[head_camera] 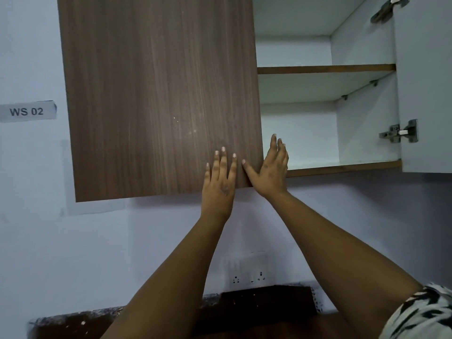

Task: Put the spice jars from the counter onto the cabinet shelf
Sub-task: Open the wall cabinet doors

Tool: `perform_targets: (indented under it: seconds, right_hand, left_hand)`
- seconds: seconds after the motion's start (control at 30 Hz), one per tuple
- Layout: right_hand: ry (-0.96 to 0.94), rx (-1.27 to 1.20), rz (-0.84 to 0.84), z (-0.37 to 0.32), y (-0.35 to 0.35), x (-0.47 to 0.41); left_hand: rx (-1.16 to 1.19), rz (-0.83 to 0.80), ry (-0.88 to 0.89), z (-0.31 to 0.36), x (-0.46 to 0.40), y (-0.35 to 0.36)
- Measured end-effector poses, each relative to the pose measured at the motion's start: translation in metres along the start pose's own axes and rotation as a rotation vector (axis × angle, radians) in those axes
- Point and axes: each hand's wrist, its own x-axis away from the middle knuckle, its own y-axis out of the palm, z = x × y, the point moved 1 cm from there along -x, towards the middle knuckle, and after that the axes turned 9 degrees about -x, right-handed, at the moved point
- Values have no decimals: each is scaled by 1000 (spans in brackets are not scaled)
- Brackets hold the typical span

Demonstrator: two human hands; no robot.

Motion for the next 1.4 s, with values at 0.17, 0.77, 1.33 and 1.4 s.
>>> perform_targets:
  seconds: [0.17,0.77,1.33,1.4]
  right_hand:
    - [333,-416,-178,-1,3,-24]
    - [379,-554,-128,-45,-38,14]
    - [432,-344,-18,-251,-133,116]
    - [454,-303,-35,-275,-138,126]
  left_hand:
    - [-20,115,-44,11,-13,13]
    - [19,315,24,17,10,-34]
    - [319,20,-192,-33,92,-233]
    - [401,-66,-221,-42,101,-258]
